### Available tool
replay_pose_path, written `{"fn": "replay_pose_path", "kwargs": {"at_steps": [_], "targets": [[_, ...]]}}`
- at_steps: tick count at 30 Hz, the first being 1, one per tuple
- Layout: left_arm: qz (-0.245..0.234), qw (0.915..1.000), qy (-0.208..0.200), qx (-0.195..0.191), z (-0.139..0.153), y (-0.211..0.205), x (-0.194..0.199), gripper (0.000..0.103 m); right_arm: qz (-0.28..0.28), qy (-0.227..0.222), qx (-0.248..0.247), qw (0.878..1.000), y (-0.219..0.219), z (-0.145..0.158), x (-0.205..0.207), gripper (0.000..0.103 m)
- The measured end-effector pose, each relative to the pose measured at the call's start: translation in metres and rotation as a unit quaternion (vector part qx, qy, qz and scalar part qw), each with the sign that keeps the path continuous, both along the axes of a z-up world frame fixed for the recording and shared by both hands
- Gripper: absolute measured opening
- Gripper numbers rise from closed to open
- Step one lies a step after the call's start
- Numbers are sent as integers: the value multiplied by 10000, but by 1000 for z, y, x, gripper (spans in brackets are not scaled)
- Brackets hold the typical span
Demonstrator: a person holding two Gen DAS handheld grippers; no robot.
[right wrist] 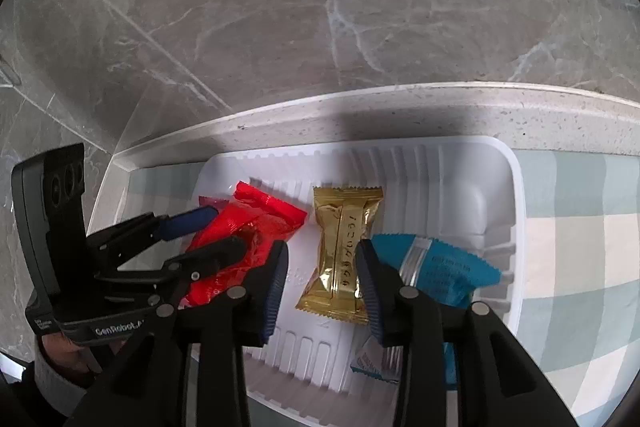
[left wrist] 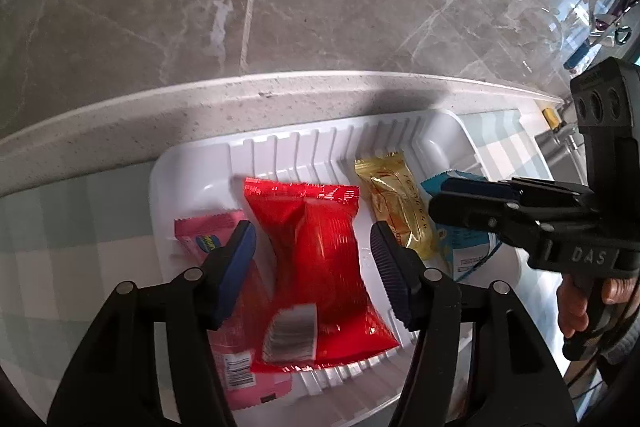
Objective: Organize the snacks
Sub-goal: 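Carry the red bag and gold wrapper to the tray and release both, then move both open tools back over the remaining snack pile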
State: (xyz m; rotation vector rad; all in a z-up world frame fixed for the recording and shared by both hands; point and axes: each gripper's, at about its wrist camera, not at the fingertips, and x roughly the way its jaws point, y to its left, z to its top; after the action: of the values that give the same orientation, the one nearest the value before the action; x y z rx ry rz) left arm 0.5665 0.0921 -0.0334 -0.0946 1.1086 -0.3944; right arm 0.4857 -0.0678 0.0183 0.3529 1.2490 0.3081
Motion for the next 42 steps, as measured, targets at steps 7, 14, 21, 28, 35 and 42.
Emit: {"fn": "replay_pose_path", "kwargs": {"at_steps": [7, 14, 21, 28, 35, 42], "targets": [[64, 9999, -160, 6, 11, -3, -8, 60, 81, -196, -78, 9997, 2, 15, -14, 47], [75, 9994, -319, 83, 33, 8, -33, 60, 139, -394, -103, 9991, 5, 39, -35, 48], [15, 9988, -480, 117, 59, 9, -71, 60, 87, -562, -87, 9983, -2, 63, -69, 53], [-140, 9983, -545, 182, 76, -5, -116, 60, 46, -686, -216, 9974, -5, 80, -107, 54], [-277, 9979, -545, 196, 83, -16, -153, 60, -128, -665, -203, 9975, -14, 86, -143, 55], [-355, 9981, -460, 219, 81, -25, -191, 60, -265, -589, -230, 9976, -23, 84, -183, 55]]}}
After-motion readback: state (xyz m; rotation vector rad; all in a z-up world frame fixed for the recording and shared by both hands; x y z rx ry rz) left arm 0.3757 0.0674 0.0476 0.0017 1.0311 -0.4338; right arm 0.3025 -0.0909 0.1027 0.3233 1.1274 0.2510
